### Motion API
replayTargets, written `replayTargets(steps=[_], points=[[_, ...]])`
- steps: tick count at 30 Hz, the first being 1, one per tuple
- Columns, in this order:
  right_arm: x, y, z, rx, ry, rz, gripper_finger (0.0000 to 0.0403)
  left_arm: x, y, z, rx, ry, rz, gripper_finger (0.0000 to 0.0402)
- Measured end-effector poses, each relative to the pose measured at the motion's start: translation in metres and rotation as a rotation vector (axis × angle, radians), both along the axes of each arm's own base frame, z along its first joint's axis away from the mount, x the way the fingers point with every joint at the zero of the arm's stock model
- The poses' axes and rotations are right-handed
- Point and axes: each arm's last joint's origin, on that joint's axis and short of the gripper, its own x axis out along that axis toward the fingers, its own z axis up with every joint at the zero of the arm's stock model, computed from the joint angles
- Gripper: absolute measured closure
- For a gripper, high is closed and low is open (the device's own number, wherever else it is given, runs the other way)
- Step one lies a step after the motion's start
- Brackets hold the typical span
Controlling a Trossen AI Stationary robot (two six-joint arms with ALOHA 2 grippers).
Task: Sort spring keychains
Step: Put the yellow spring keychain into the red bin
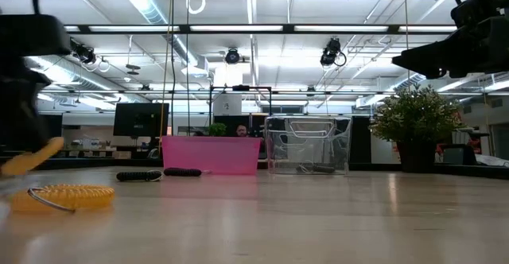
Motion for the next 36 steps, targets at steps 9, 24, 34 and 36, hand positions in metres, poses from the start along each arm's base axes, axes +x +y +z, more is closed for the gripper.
replayTargets(steps=[9,24,34,36], points=[[0.000,0.000,0.000,0.000,0.000,-0.001,0.0195,0.037,0.027,0.005,0.182,-0.101,0.023,0.0389],[0.000,0.000,0.000,0.000,0.000,0.000,0.0195,0.087,0.073,0.015,0.324,-0.093,-0.043,0.0392],[0.000,0.000,0.000,0.000,0.000,0.000,0.0195,0.093,0.115,0.047,0.379,-0.116,-0.046,0.0388],[0.000,0.000,0.000,0.000,0.000,0.000,0.0195,0.091,0.122,0.054,0.399,-0.124,-0.045,0.0389]])
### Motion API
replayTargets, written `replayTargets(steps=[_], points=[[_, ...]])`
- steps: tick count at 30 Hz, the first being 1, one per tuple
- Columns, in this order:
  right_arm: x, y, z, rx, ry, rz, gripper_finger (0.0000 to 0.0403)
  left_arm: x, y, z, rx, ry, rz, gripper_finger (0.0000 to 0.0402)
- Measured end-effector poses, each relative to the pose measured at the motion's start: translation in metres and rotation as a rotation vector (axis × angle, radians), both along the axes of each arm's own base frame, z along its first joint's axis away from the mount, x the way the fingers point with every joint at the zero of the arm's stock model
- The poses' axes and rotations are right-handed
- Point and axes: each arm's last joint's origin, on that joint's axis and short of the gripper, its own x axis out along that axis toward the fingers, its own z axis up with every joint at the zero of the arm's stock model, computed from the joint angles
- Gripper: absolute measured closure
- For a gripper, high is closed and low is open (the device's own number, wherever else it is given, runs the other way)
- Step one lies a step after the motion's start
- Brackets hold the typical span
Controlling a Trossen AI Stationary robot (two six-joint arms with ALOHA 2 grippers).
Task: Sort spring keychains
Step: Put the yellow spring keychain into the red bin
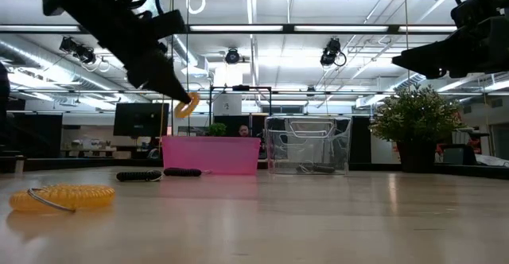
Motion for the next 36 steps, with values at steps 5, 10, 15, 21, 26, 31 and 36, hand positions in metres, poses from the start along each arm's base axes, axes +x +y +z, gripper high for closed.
replayTargets(steps=[5,10,15,21,26,31,36], points=[[0.000,0.000,0.000,0.000,0.000,0.000,0.0195,-0.001,0.020,0.013,0.052,-0.016,0.026,0.0384],[0.000,0.000,0.000,0.000,0.000,0.000,0.0195,0.002,0.047,0.014,0.038,0.008,0.025,0.0386],[0.000,0.000,0.000,0.000,0.000,0.000,0.0195,0.005,0.070,0.018,0.023,-0.019,0.021,0.0383],[0.000,0.000,0.000,0.000,0.000,0.000,0.0195,0.004,0.094,0.022,0.035,-0.052,0.036,0.0383],[0.000,0.000,0.000,0.000,0.000,0.000,0.0195,0.001,0.110,0.024,0.063,-0.044,0.064,0.0373],[0.000,0.000,0.000,0.000,0.000,0.000,0.0195,-0.002,0.122,0.023,0.006,-0.057,0.034,0.0348],[0.000,0.000,0.000,0.000,0.000,0.000,0.0195,-0.003,0.124,0.021,-0.031,-0.049,-0.033,0.0289]])
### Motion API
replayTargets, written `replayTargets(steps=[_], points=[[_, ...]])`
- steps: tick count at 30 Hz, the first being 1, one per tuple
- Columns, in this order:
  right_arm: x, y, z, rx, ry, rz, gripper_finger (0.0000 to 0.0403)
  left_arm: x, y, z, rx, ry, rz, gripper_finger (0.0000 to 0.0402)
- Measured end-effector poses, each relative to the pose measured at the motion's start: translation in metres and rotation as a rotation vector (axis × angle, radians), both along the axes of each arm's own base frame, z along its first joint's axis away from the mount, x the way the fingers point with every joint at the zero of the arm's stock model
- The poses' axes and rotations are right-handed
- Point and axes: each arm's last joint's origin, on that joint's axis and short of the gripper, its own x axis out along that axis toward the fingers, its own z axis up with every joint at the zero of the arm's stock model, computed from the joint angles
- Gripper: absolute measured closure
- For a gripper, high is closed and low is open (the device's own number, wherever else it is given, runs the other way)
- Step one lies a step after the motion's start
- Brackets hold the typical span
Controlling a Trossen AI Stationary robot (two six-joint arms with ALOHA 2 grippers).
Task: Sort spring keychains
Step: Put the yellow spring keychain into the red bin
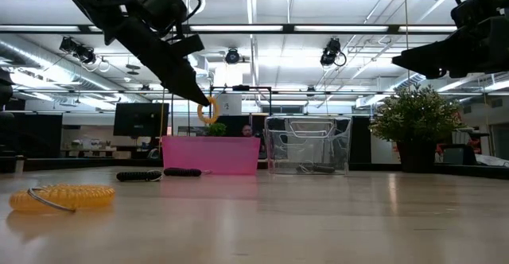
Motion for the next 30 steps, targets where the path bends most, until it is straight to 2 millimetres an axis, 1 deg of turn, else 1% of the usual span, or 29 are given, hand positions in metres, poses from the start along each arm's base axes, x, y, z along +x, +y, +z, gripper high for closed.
replayTargets(steps=[7,9,12,16,21,25,30], points=[[0.000,0.000,0.000,0.000,0.000,0.000,0.0195,-0.001,0.001,0.000,0.020,0.006,0.034,0.0190],[0.000,0.000,0.000,0.000,0.001,0.000,0.0195,-0.001,0.001,0.000,0.019,0.005,0.036,0.0169],[0.000,0.000,0.000,0.000,0.000,0.000,0.0195,-0.001,0.001,0.000,0.016,0.013,0.036,0.0150],[0.000,0.000,0.000,0.000,0.000,0.000,0.0195,-0.003,-0.001,-0.004,0.002,0.058,0.030,0.0147],[0.000,0.000,0.000,0.000,0.000,0.000,0.0195,-0.003,-0.008,-0.005,-0.007,0.075,0.008,0.0157],[0.000,0.000,0.000,0.000,0.000,0.000,0.0195,-0.001,-0.018,-0.007,-0.032,0.087,-0.018,0.0164],[0.000,0.000,0.000,0.000,0.000,0.000,0.0195,0.001,-0.037,-0.011,-0.084,0.110,-0.055,0.0165]])
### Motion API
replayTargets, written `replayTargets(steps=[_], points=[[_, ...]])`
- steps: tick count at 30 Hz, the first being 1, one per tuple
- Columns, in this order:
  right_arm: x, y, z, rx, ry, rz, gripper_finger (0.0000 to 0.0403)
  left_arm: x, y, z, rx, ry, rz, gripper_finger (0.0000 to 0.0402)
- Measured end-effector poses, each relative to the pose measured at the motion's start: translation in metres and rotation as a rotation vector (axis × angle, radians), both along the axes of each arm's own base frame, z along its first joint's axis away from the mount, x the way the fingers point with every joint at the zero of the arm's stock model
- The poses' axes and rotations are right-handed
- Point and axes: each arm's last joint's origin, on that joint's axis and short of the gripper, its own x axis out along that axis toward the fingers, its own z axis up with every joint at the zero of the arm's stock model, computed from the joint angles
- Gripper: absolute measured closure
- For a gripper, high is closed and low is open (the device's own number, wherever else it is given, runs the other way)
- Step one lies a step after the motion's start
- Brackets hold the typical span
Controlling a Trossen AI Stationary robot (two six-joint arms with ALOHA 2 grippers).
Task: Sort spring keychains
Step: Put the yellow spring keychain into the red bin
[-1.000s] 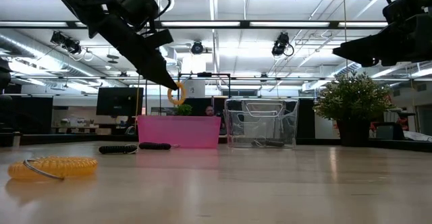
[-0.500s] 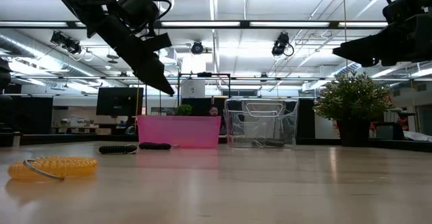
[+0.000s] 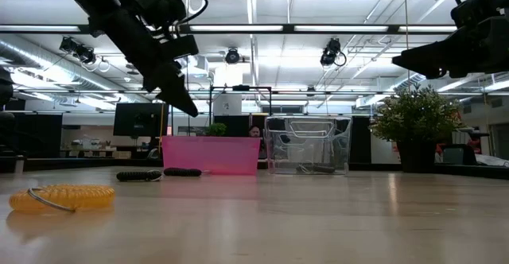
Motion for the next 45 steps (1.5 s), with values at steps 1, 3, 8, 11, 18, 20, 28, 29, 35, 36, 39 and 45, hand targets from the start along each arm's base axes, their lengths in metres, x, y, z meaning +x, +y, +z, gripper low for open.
replayTargets(steps=[1,3,8,11,18,20,28,29,35,36,39,45], points=[[0.000,0.000,0.000,0.000,0.000,0.000,0.0195,0.000,-0.004,-0.001,-0.015,0.007,-0.007,0.0165],[0.000,0.000,0.000,0.000,0.000,0.000,0.0195,0.000,-0.014,-0.003,-0.047,0.014,-0.017,0.0165],[0.000,0.000,0.000,0.000,0.000,0.000,0.0195,-0.001,-0.042,-0.007,-0.150,0.032,-0.076,0.0165],[0.000,0.000,0.000,0.000,0.000,0.000,0.0195,-0.001,-0.060,-0.008,-0.239,0.030,-0.123,0.0165],[0.000,0.000,0.000,0.000,0.000,0.000,0.0195,-0.009,-0.104,-0.011,-0.345,0.059,-0.210,0.0165],[0.000,0.000,0.000,0.000,0.000,0.000,0.0195,-0.013,-0.117,-0.011,-0.371,0.061,-0.235,0.0165],[0.000,0.000,0.000,0.000,0.000,0.000,0.0195,-0.029,-0.160,-0.011,-0.389,0.031,-0.289,0.0165],[0.000,0.000,0.000,0.000,0.000,0.000,0.0195,-0.031,-0.164,-0.010,-0.393,0.028,-0.295,0.0165],[0.000,0.000,0.000,0.000,0.000,0.000,0.0195,-0.039,-0.184,-0.007,-0.427,-0.027,-0.330,0.0165],[0.000,0.000,0.000,0.000,0.000,0.000,0.0195,-0.039,-0.187,-0.006,-0.433,-0.046,-0.340,0.0165],[0.000,0.000,0.000,0.000,0.000,0.000,0.0195,-0.035,-0.196,-0.008,-0.447,-0.092,-0.365,0.0165],[0.000,0.000,0.000,0.000,0.000,0.000,0.0195,-0.020,-0.211,-0.024,-0.424,-0.033,-0.378,0.0165]])
